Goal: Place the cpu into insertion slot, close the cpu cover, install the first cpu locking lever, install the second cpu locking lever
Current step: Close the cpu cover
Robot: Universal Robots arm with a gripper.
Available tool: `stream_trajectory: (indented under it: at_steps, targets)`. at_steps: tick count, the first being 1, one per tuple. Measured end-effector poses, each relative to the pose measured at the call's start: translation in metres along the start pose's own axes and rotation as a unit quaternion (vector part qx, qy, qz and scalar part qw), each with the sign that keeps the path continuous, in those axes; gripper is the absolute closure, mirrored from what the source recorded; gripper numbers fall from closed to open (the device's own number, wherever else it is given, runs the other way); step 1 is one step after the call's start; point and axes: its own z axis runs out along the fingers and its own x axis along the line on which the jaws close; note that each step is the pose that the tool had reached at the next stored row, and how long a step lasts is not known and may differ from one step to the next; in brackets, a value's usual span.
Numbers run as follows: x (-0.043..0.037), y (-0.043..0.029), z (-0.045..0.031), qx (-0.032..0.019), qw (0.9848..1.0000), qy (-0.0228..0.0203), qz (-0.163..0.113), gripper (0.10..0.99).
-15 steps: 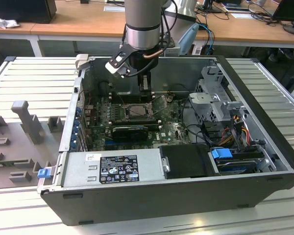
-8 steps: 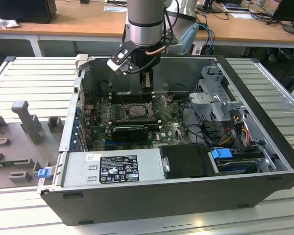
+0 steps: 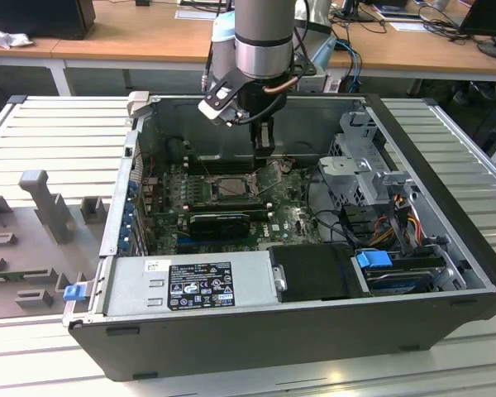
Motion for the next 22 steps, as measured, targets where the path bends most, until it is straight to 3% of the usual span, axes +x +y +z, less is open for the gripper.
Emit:
stream_trajectory:
  at_steps: [5,8,12,16,22]
  targets:
    - [0.0001,0.0011,-0.0103,-0.0001,1.0,-0.0007,0.0,0.98]
    - [0.0002,0.0066,-0.0103,0.0001,1.0,-0.0009,0.0,0.98]
    - [0.0005,0.0216,-0.0079,0.0003,1.0,-0.0022,0.0,0.98]
    - [0.0012,0.0384,0.0,0.0002,1.0,-0.0049,0.0,0.98]
    - [0.0035,0.0531,0.0068,0.0015,1.0,-0.0087,-0.001,0.98]
